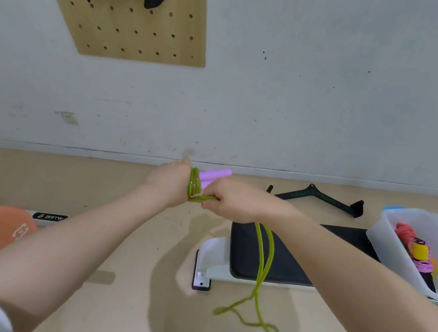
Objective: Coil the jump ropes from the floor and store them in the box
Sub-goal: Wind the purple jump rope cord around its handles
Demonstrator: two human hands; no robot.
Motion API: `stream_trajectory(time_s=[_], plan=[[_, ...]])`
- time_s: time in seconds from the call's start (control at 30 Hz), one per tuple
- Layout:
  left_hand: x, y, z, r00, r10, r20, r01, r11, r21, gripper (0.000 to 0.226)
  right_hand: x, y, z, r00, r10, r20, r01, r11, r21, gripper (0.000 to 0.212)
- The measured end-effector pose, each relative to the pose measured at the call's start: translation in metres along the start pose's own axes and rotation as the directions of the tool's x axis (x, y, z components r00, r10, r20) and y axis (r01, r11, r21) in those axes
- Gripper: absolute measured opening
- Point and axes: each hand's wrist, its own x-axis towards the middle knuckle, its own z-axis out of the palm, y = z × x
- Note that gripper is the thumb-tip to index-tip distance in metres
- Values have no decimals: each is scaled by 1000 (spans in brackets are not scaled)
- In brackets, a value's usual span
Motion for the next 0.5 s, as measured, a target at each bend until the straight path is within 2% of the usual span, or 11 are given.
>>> stream_trajectory(time_s=[0.13,0.2,0.33,0.43,0.5], plan=[[-15,-2,-8,975,221,22,-222,965,138,30,11,-7,-21,990,-41,-132,35,998,-48,20],[-26,-2,-12,943,331,36,-333,936,117,32,15,-8,-31,984,-34,-177,29,999,-28,20],[-41,-13,-17,908,412,-81,-420,893,-160,46,17,-4,-37,987,10,-163,33,964,262,15],[-52,-20,-24,903,401,-154,-428,804,-413,83,15,-6,-28,982,43,-184,61,849,525,18],[-58,-24,-30,897,410,-163,-433,746,-505,99,18,-8,-19,983,76,-166,53,751,658,23]])
